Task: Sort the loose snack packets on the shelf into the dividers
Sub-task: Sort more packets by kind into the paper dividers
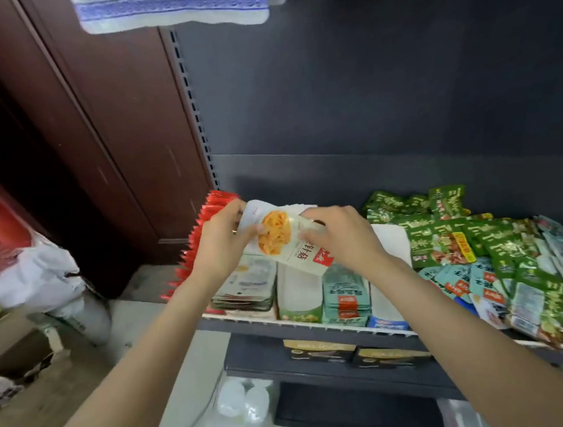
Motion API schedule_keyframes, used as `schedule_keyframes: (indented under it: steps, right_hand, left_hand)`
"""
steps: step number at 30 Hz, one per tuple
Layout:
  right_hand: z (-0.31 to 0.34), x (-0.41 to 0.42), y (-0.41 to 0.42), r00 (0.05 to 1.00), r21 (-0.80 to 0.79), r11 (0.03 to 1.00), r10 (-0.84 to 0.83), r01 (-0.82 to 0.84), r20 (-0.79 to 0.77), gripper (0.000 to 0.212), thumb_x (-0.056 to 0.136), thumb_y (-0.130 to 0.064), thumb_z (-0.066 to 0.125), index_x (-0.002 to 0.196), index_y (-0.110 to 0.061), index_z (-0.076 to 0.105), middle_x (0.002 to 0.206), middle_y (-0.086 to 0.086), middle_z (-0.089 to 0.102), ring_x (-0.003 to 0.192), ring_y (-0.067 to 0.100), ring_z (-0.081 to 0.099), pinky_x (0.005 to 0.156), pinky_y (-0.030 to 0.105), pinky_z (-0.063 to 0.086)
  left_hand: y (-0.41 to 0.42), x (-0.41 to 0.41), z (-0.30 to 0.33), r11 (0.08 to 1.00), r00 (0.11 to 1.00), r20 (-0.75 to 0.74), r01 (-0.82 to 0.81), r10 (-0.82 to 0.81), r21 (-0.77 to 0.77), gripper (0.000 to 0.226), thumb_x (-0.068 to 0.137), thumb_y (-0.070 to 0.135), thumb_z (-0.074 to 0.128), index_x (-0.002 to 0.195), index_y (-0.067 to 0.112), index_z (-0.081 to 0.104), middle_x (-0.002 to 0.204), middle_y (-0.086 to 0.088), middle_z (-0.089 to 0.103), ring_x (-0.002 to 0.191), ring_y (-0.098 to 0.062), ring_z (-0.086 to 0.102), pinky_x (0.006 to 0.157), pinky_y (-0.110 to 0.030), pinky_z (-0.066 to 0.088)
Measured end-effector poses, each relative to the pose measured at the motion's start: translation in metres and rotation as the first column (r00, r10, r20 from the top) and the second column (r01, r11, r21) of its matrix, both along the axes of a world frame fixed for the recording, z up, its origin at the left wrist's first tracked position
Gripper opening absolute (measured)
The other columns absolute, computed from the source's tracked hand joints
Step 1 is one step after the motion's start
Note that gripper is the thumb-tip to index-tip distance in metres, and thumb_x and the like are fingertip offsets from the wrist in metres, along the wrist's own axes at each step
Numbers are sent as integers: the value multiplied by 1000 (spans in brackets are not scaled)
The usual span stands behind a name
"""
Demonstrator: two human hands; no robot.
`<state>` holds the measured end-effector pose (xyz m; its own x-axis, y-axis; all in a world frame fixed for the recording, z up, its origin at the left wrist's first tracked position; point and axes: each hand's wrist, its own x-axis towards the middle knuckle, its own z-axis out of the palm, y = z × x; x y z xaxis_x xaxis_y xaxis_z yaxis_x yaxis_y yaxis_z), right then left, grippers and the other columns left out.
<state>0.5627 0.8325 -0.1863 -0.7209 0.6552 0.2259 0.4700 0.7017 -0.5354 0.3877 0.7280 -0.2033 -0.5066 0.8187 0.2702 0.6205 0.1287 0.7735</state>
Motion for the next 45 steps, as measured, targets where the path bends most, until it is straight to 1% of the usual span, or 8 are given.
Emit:
schedule_keyframes:
  steps: [4, 7, 11, 16, 21, 27, 38, 45]
  right_hand:
    - [-6, -22, -17, 917, -505, 863, -214, 16, -337, 28, 77, -13, 75, 102, -22, 68, 97, -6, 67, 80, 3, 64, 60, 13, 52]
    - [-17, -28, -23, 898, -538, 843, -240, 4, -369, 17, 82, -8, 70, 99, -11, 68, 104, 5, 70, 83, 4, 64, 64, 11, 50]
    - [-15, -40, -30, 950, -94, 988, -145, 123, -276, 21, 88, -16, 62, 107, -10, 69, 108, 4, 69, 93, 14, 62, 67, 16, 46]
    - [-22, -61, -47, 992, 343, 935, 59, -92, 108, 24, 93, -30, 54, 113, -22, 67, 104, 0, 65, 98, 18, 58, 68, 24, 38]
    - [-54, -76, -56, 965, -57, 992, 124, -113, 230, 28, 89, -31, 61, 115, -21, 66, 113, 0, 67, 98, 17, 61, 83, 28, 48]
    - [-65, -68, -45, 927, -399, 895, 305, -199, 220, 35, 88, -35, 61, 119, -19, 63, 124, -4, 61, 110, 11, 53, 89, 23, 39]
    - [-62, 39, 28, 948, -370, 917, -238, 149, -210, 19, 92, -11, 53, 102, -22, 66, 93, -5, 69, 93, 9, 62, 84, 23, 47]
    - [-79, 175, 111, 844, -348, 812, -528, 468, -96, 26, 91, -2, 52, 115, -8, 61, 100, 11, 68, 95, 21, 63, 77, 20, 44]
  left_hand:
    - [-21, -22, -6, 987, 965, 226, -148, 132, 57, 9, 85, 18, 68, 83, 17, 60, 89, -3, 71, 84, -20, 69, 78, -46, 56]
    - [-28, -27, -17, 985, 901, 411, -167, 138, 37, 12, 85, 12, 67, 87, 19, 58, 94, -1, 70, 81, -6, 66, 78, -36, 56]
    - [-33, -35, -27, 990, 973, 184, -135, 140, -39, 46, 82, 11, 70, 122, 15, 46, 106, 9, 57, 91, -3, 57, 85, -21, 43]
    - [-40, -41, -31, 1000, 998, -61, 10, -12, -21, 42, 83, 11, 69, 122, 20, 55, 116, 10, 59, 105, -5, 54, 94, -20, 41]
    - [-50, -53, -54, 961, 906, -382, 80, -180, -263, 16, 86, 12, 63, 98, 17, 72, 103, 2, 69, 100, -17, 57, 92, -35, 47]
    - [-56, -51, -57, 884, 797, -518, 43, -311, -466, 48, 79, 40, 35, 112, 26, 68, 119, 10, 63, 117, -13, 42, 97, -35, 28]
    - [21, 41, -36, 891, 842, -345, 297, -414, -344, 47, 79, 36, 31, 106, 25, 67, 111, 10, 66, 109, -14, 50, 96, -33, 29]
    - [150, 196, -50, 788, 793, -123, 550, -597, -278, 29, 91, 16, 53, 119, 11, 58, 114, -7, 63, 107, -21, 56, 92, -31, 43]
